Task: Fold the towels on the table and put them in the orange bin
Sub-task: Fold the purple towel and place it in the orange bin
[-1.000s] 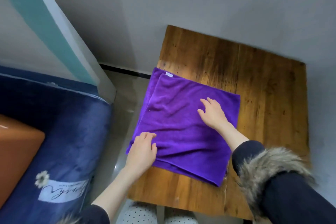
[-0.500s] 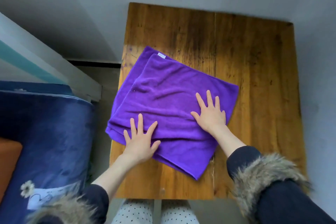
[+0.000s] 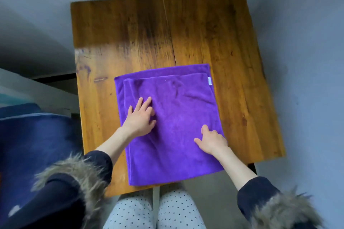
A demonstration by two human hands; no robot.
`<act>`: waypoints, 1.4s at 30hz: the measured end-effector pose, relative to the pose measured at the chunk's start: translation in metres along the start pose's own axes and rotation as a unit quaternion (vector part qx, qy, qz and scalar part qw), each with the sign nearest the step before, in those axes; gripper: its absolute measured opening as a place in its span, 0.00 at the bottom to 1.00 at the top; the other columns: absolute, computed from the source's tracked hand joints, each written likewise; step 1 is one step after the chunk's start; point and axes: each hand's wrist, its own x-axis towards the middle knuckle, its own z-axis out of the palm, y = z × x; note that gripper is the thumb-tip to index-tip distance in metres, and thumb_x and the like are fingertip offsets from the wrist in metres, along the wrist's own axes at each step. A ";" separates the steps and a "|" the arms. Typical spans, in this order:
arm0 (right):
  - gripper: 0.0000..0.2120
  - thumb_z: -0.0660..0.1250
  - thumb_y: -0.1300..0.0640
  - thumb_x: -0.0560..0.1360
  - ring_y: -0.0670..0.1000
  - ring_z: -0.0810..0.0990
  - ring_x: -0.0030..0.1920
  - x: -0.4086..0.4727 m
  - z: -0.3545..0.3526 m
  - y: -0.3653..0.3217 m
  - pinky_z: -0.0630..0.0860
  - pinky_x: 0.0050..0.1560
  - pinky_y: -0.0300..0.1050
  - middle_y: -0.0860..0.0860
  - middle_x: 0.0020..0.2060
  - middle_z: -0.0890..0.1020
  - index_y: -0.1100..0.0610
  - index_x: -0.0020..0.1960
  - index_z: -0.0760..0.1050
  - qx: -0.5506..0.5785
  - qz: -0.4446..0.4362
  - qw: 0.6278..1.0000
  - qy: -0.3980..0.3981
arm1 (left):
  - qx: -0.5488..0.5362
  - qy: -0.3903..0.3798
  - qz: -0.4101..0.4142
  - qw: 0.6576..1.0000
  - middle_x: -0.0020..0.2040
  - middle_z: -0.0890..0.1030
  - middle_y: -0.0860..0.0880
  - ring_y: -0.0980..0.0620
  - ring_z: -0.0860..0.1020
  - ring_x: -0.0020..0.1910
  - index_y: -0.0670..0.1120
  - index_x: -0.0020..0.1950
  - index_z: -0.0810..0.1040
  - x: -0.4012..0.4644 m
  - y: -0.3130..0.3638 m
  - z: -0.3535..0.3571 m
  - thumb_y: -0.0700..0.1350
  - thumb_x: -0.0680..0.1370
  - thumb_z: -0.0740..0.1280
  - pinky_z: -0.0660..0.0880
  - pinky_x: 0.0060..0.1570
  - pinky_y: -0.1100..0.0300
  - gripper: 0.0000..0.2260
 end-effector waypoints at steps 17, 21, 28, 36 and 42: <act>0.19 0.60 0.52 0.78 0.55 0.62 0.69 0.080 -0.117 -0.046 0.65 0.65 0.55 0.55 0.68 0.67 0.56 0.68 0.68 0.026 -0.219 0.923 0.315 | 0.074 0.226 -0.009 0.971 0.68 0.70 0.46 0.41 0.63 0.67 0.46 0.70 0.67 0.048 -0.025 -0.057 0.42 0.76 0.64 0.62 0.59 0.45 0.22; 0.19 0.60 0.49 0.78 0.55 0.58 0.71 0.094 -0.111 -0.059 0.61 0.66 0.57 0.55 0.70 0.65 0.56 0.65 0.71 -0.040 -0.264 0.916 0.298 | 0.082 0.234 -0.013 0.969 0.57 0.77 0.45 0.42 0.66 0.62 0.46 0.61 0.74 0.054 -0.030 -0.056 0.49 0.75 0.66 0.58 0.57 0.49 0.15; 0.17 0.59 0.47 0.78 0.54 0.67 0.61 0.095 -0.112 -0.054 0.64 0.58 0.53 0.53 0.61 0.72 0.56 0.62 0.71 -0.099 -0.261 0.908 0.311 | 0.047 0.209 -0.072 0.974 0.49 0.78 0.49 0.45 0.68 0.55 0.48 0.52 0.78 0.031 -0.046 -0.064 0.53 0.76 0.66 0.56 0.49 0.53 0.11; 0.14 0.60 0.49 0.76 0.56 0.67 0.61 0.095 -0.132 -0.049 0.62 0.61 0.56 0.55 0.57 0.74 0.57 0.56 0.73 -0.242 -0.269 0.897 0.253 | -0.290 0.169 -0.052 0.940 0.37 0.80 0.51 0.53 0.75 0.37 0.50 0.40 0.79 0.010 -0.041 -0.080 0.46 0.74 0.70 0.72 0.42 0.57 0.04; 0.12 0.65 0.45 0.74 0.53 0.71 0.53 0.089 -0.137 -0.024 0.60 0.58 0.54 0.49 0.44 0.77 0.52 0.39 0.68 -0.082 -0.239 0.924 0.287 | -0.242 0.196 -0.105 0.944 0.42 0.81 0.46 0.48 0.77 0.42 0.44 0.46 0.79 0.000 -0.059 -0.073 0.42 0.76 0.68 0.72 0.44 0.56 0.02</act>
